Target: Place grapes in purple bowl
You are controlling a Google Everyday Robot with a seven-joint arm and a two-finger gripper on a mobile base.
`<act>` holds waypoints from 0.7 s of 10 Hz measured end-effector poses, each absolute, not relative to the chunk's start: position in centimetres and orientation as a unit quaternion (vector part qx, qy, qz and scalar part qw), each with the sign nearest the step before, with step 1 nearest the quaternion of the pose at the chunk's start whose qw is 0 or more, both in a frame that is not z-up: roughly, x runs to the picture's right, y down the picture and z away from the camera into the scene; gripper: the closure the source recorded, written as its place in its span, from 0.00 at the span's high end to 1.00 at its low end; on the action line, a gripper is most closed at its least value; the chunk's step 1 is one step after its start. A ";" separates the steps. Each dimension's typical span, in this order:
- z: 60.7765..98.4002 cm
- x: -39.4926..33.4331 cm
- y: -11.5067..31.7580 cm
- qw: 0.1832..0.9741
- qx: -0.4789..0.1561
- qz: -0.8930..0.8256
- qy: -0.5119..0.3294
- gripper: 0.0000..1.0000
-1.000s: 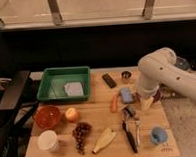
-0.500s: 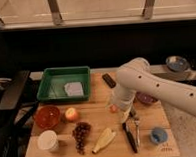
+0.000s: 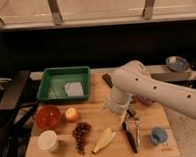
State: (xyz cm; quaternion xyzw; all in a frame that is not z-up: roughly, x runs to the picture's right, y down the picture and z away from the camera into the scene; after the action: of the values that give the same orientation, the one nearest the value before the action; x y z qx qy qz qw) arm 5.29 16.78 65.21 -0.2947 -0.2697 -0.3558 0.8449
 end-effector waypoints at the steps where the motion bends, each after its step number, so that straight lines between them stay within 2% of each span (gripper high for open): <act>1: 65.4 5.3 17.0 0.841 -0.300 -0.364 -0.266 0.65; 3: 66.2 3.9 17.3 0.833 -0.295 -0.382 -0.272 0.65; 7: 69.4 -5.3 18.5 0.799 -0.279 -0.443 -0.296 0.65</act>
State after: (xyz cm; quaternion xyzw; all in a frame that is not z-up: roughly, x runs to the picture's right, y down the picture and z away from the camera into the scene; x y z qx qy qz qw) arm -5.28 18.48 69.44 -0.2792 -0.2962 -0.4432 0.7987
